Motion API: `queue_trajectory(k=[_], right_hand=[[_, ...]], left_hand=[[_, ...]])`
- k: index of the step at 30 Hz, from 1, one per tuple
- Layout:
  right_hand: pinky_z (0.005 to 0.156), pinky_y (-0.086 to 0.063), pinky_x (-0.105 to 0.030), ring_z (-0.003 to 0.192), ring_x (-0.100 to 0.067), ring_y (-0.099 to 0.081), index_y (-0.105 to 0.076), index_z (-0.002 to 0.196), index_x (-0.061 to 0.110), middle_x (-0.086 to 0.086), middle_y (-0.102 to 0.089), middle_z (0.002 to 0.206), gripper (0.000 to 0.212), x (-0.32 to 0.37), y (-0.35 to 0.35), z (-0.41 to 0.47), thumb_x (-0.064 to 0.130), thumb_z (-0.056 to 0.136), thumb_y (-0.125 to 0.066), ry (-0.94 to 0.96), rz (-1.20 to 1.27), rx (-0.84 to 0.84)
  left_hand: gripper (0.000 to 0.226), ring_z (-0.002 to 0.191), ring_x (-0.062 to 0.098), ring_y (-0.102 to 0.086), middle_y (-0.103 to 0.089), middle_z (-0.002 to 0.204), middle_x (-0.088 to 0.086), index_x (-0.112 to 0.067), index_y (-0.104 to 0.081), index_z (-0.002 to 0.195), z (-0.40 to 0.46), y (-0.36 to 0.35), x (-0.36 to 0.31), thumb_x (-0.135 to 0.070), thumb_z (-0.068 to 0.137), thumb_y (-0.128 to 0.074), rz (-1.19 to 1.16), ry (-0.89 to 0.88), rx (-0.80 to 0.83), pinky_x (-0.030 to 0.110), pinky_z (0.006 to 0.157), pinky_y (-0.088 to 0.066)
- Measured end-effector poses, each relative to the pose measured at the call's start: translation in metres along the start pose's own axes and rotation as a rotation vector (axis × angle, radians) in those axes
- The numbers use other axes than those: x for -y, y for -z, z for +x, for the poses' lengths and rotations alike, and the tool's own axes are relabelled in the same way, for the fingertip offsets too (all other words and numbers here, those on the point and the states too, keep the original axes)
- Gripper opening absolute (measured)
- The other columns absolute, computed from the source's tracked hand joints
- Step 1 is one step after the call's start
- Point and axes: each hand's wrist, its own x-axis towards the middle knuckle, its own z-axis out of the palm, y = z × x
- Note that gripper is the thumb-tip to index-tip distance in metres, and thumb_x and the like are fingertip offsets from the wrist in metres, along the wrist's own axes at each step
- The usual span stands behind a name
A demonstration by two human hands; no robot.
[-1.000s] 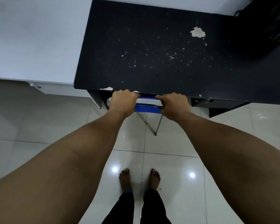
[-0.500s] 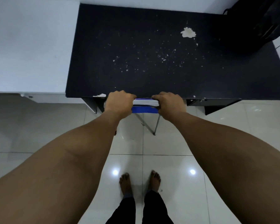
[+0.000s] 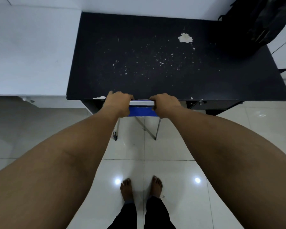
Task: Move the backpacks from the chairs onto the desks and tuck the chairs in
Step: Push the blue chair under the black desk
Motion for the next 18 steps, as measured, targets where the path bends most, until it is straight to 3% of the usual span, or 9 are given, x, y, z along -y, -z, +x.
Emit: queue_trajectory(k=[3, 8, 15, 18], right_hand=[[0.078, -0.050, -0.038, 0.089, -0.022, -0.060, -0.063, 0.110, 0.024, -0.003, -0.064, 0.098, 0.022, 0.001, 0.010, -0.008, 0.018, 0.089, -0.061, 0.006, -0.066, 0.037], [0.070, -0.054, -0.036, 0.077, -0.019, -0.060, -0.064, 0.108, 0.019, -0.001, -0.062, 0.089, 0.017, 0.001, 0.030, -0.029, 0.024, 0.092, -0.059, 0.026, -0.102, 0.017], [0.070, -0.050, -0.037, 0.079, -0.023, -0.059, -0.062, 0.107, 0.014, -0.004, -0.061, 0.093, 0.022, 0.012, 0.057, -0.060, 0.031, 0.093, -0.059, 0.054, -0.126, 0.037], [0.068, -0.053, -0.037, 0.076, -0.021, -0.061, -0.063, 0.101, 0.014, -0.004, -0.061, 0.088, 0.019, 0.019, 0.061, -0.076, 0.032, 0.093, -0.059, 0.079, -0.106, 0.042]], left_hand=[[0.050, 0.115, 0.029, -0.052, -0.061, 0.114, 0.006, -0.025, -0.055, 0.127, -0.010, 0.005, -0.006, -0.024, 0.078, -0.065, 0.053, 0.050, -0.034, 0.049, 0.106, -0.035], [0.047, 0.109, 0.028, -0.054, -0.057, 0.115, 0.007, -0.023, -0.054, 0.124, -0.041, 0.015, -0.012, -0.021, 0.078, -0.065, -0.068, 0.134, -0.018, 0.046, 0.096, -0.045], [0.038, 0.093, 0.024, -0.060, -0.060, 0.107, 0.004, -0.021, -0.059, 0.120, -0.086, 0.054, -0.023, -0.019, 0.082, -0.058, -0.147, 0.174, 0.075, 0.040, 0.080, -0.056], [0.035, 0.094, 0.025, -0.062, -0.062, 0.112, 0.008, -0.016, -0.061, 0.120, -0.105, 0.060, -0.031, -0.021, 0.085, -0.059, -0.173, 0.215, 0.109, 0.038, 0.082, -0.056]])
